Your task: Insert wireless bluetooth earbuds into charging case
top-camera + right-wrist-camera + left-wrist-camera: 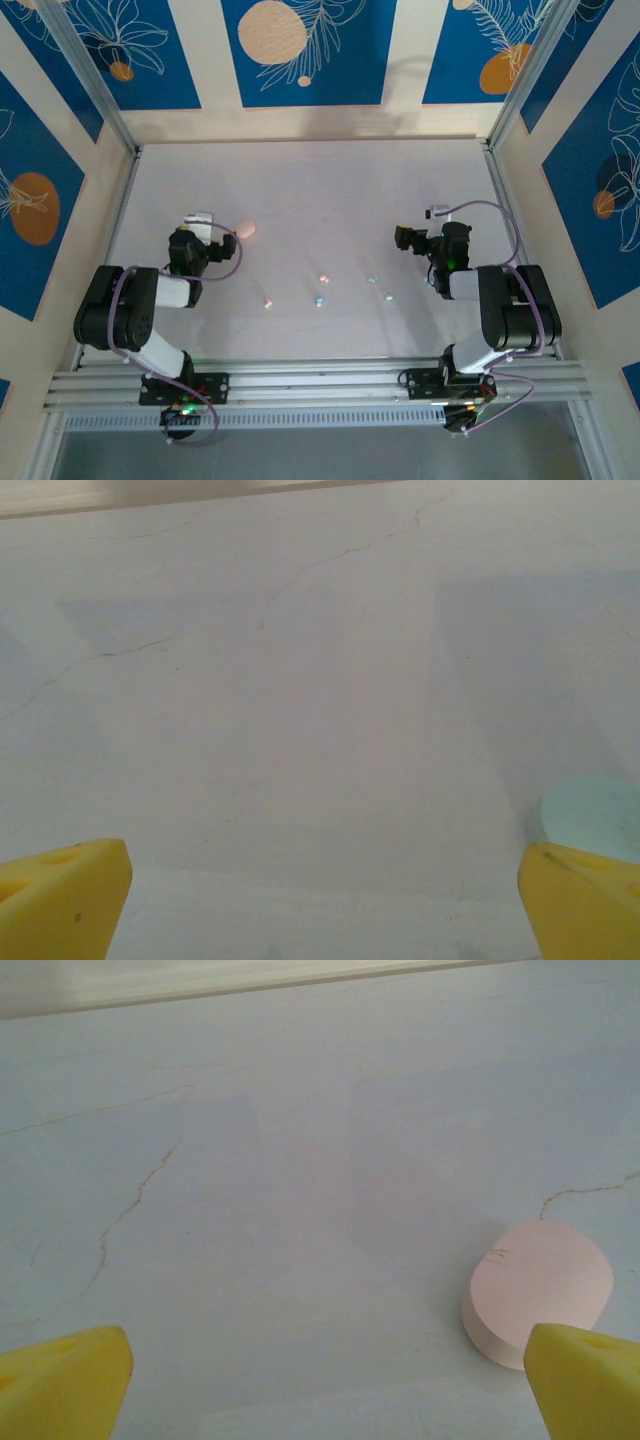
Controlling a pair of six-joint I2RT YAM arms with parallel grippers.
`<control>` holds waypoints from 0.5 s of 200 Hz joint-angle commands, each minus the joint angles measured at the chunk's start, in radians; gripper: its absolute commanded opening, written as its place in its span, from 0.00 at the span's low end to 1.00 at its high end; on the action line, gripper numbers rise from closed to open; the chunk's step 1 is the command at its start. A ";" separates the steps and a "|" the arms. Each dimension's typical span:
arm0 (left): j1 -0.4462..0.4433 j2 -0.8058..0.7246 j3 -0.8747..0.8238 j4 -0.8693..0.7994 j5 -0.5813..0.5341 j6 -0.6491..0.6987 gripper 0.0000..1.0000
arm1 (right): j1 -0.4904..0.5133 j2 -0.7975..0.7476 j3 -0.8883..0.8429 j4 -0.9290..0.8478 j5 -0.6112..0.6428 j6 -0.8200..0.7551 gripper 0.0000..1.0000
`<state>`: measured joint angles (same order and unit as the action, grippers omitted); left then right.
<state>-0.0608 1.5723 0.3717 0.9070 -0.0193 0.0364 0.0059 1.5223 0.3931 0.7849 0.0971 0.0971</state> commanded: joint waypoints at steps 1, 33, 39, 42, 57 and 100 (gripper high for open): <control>0.003 -0.012 0.018 -0.002 0.005 0.013 1.00 | -0.009 0.001 0.027 0.016 -0.011 0.008 0.99; 0.003 -0.014 0.014 0.002 0.008 0.011 1.00 | -0.010 -0.001 0.026 0.016 -0.015 0.007 0.99; 0.003 -0.015 0.011 0.005 0.007 0.010 1.00 | -0.010 -0.002 0.023 0.017 -0.013 0.007 0.99; 0.003 -0.015 0.007 0.012 0.007 0.010 1.00 | -0.009 -0.003 0.023 0.019 -0.014 0.006 0.99; 0.003 -0.018 -0.031 0.083 0.004 0.006 1.00 | -0.007 -0.004 0.027 0.012 -0.032 -0.003 1.00; 0.003 -0.110 -0.102 0.143 -0.069 -0.018 1.00 | 0.025 -0.071 0.004 0.000 0.013 -0.028 0.98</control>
<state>-0.0608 1.5490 0.2916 1.0046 -0.0399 0.0330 0.0143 1.5158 0.3931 0.7803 0.0822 0.0921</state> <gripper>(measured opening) 0.999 0.985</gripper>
